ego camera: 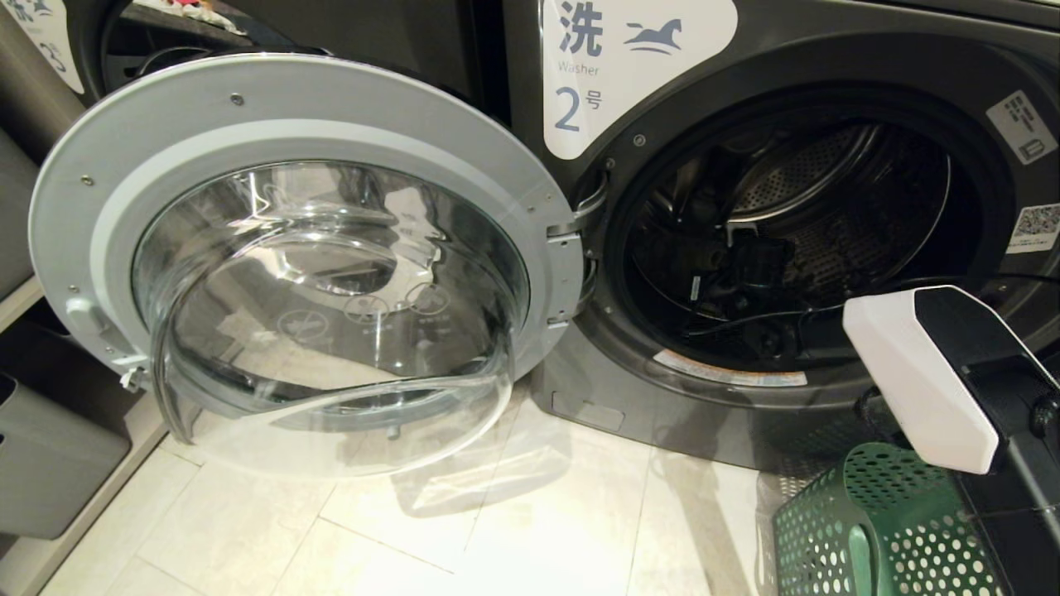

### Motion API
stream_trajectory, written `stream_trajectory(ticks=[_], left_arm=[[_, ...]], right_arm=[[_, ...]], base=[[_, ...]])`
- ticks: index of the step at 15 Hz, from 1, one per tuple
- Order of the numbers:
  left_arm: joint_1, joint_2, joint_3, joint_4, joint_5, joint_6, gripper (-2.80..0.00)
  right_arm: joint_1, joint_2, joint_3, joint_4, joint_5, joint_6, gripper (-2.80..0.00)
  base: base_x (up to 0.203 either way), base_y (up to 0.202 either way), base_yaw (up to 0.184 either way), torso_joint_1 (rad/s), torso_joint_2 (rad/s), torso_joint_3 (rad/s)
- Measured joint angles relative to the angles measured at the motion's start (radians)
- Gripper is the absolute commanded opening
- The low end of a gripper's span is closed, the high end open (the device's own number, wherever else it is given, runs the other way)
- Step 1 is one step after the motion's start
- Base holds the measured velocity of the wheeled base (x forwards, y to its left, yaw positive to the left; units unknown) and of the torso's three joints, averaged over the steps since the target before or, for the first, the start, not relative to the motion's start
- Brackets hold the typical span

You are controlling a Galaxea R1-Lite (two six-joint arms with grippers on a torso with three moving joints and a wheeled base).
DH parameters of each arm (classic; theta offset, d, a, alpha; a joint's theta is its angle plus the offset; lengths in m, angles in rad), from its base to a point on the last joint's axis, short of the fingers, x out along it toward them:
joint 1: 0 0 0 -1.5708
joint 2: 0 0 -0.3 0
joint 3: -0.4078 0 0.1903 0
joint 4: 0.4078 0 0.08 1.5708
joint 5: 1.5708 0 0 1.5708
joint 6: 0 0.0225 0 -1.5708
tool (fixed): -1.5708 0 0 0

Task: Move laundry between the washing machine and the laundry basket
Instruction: Pick a cloth and place it into the basket

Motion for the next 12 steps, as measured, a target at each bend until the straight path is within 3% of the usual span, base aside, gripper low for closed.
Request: stream_trajectory(ticks=[5,12], left_arm=[[0.000,0.000,0.000,0.000,0.000,0.000,-2.80],[0.000,0.000,0.000,0.000,0.000,0.000,-2.80]], right_arm=[[-0.004,-0.189,0.248,0.003,-0.007,0.038,-2.80],[0.011,-0.569,0.741,-0.130,-0.011,0.078,-2.80]], base=[[0.000,0.000,0.000,0.000,0.00,0.000],[0.000,0.000,0.000,0.000,0.00,0.000]])
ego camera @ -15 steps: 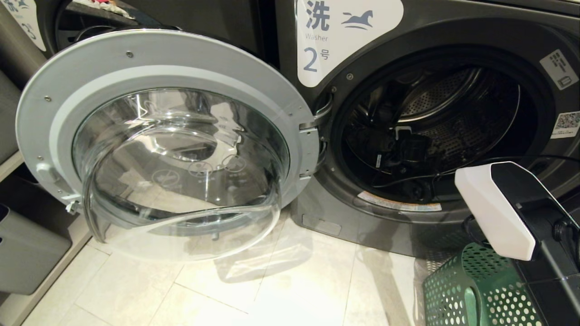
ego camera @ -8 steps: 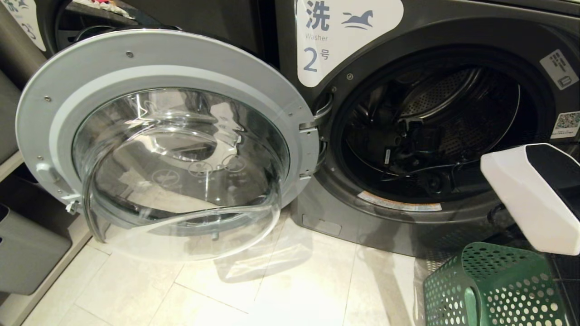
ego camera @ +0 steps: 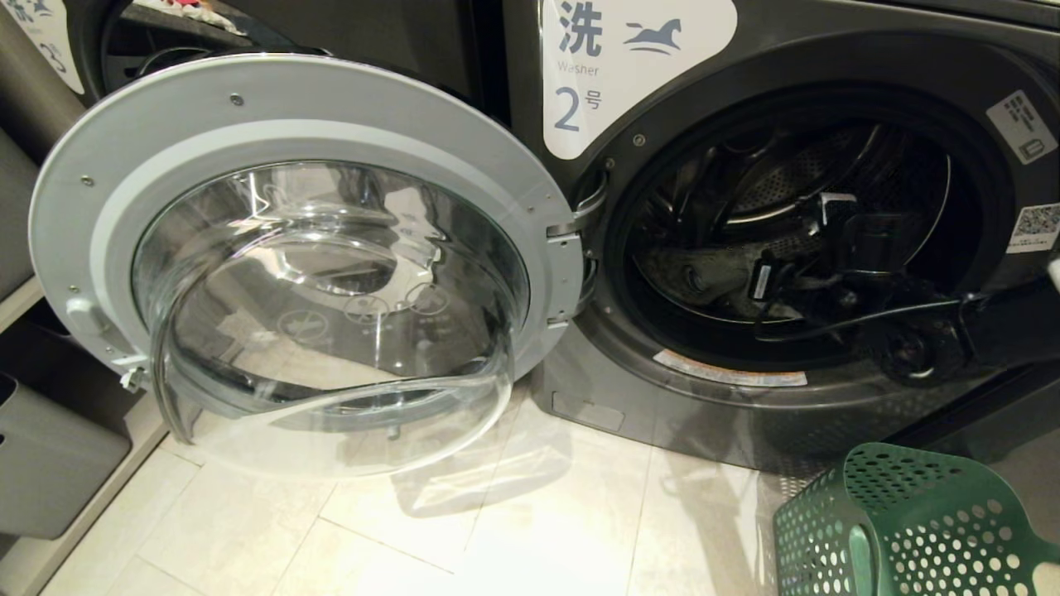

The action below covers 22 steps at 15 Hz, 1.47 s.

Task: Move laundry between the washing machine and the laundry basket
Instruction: Pick a cloth and place it into the basket

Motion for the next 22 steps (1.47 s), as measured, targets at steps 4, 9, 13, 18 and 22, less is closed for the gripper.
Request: stream_trajectory(ticks=[4,9,13,18,22], left_arm=[[0.000,0.000,0.000,0.000,0.000,0.000,-2.80],[0.000,0.000,0.000,0.000,0.000,0.000,-2.80],[0.000,0.000,0.000,0.000,0.000,0.000,-2.80],[0.000,0.000,0.000,0.000,0.000,0.000,-2.80],[0.000,0.000,0.000,0.000,0.000,0.000,-2.80]], right_arm=[[0.049,-0.285,0.254,-0.014,0.009,0.002,-2.80],[0.170,-0.651,0.510,0.055,0.004,-0.026,-2.80],[0.234,-0.909,0.574,0.220,-0.081,-0.114,-2.80],[0.247,-1.049,0.487,0.251,-0.016,-0.146,-2.80],[0.247,-1.149,0.468,0.397,-0.011,-0.153,-2.80]], base=[[0.000,0.000,0.000,0.000,0.00,0.000],[0.000,0.000,0.000,0.000,0.00,0.000],[0.000,0.000,0.000,0.000,0.00,0.000],[0.000,0.000,0.000,0.000,0.00,0.000],[0.000,0.000,0.000,0.000,0.00,0.000]])
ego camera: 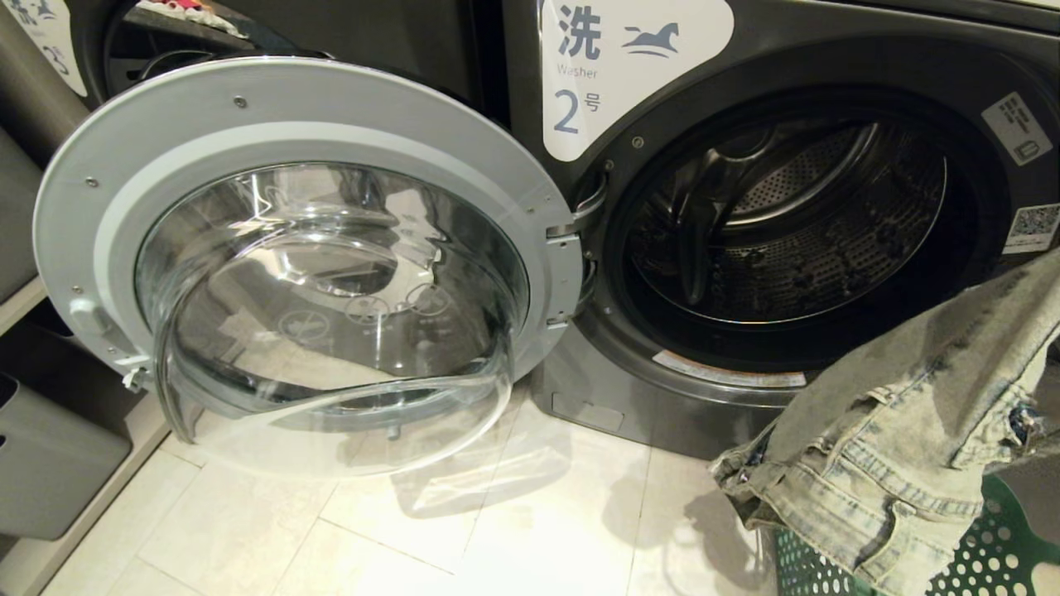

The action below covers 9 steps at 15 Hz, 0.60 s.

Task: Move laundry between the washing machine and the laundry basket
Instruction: Pick a cloth and place it into the basket

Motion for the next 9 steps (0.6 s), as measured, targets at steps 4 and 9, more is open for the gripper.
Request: stream_trajectory(ticks=[4,9], left_arm=[[0.000,0.000,0.000,0.000,0.000,0.000,-2.80],[0.000,0.000,0.000,0.000,0.000,0.000,-2.80]], right_arm=[[-0.001,-0.040,-0.068,0.064,0.001,-0.004,-2.80],[-0.001,-0.058,-0.095,0.107,-0.004,-0.023,-2.80]], base=[[0.000,0.000,0.000,0.000,0.00,0.000],[0.000,0.000,0.000,0.000,0.00,0.000]])
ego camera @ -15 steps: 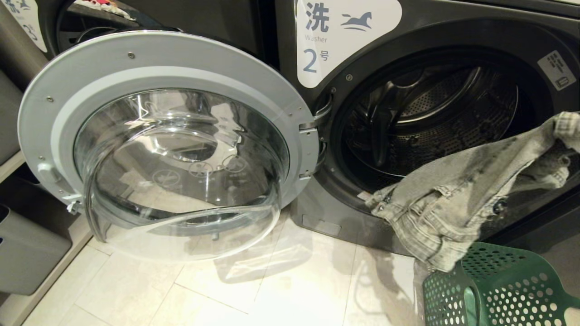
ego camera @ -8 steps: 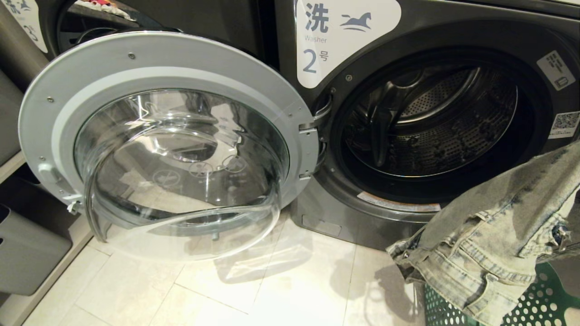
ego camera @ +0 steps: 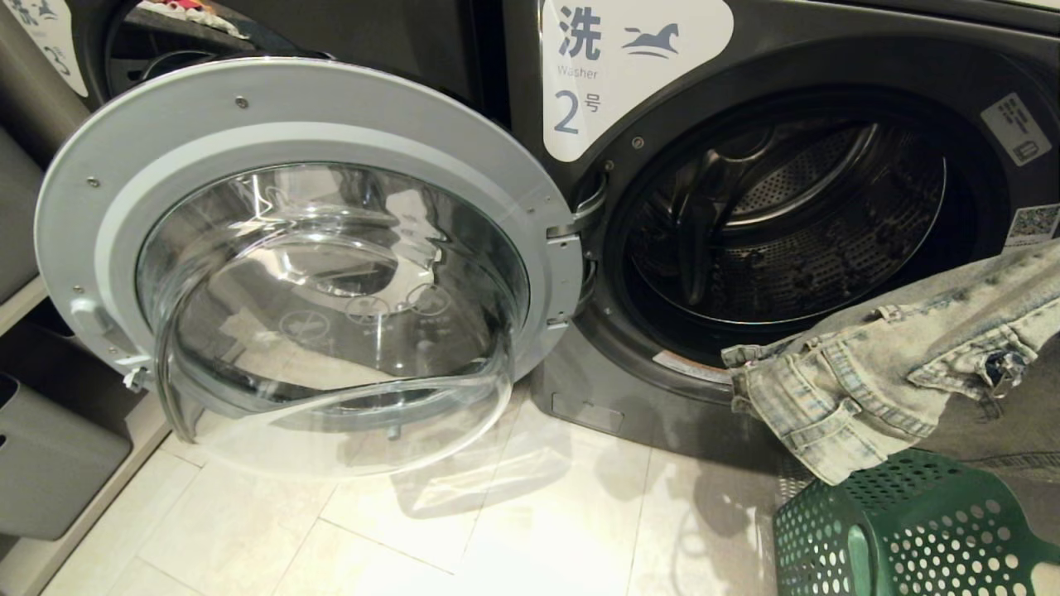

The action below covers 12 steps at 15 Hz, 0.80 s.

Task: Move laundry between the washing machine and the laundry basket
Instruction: Pick a cloth and place it into the basket

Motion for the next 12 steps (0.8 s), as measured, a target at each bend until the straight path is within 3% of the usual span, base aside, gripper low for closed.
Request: stream_trajectory(ticks=[9,12], left_arm=[[0.000,0.000,0.000,0.000,0.000,0.000,-2.80],[0.000,0.000,0.000,0.000,0.000,0.000,-2.80]], right_arm=[[0.000,-0.030,0.011,0.141,0.007,-0.022,-2.80],[0.000,-0.034,0.014,0.142,0.064,-0.034,-2.80]], base=[[0.000,0.000,0.000,0.000,0.00,0.000],[0.000,0.000,0.000,0.000,0.00,0.000]])
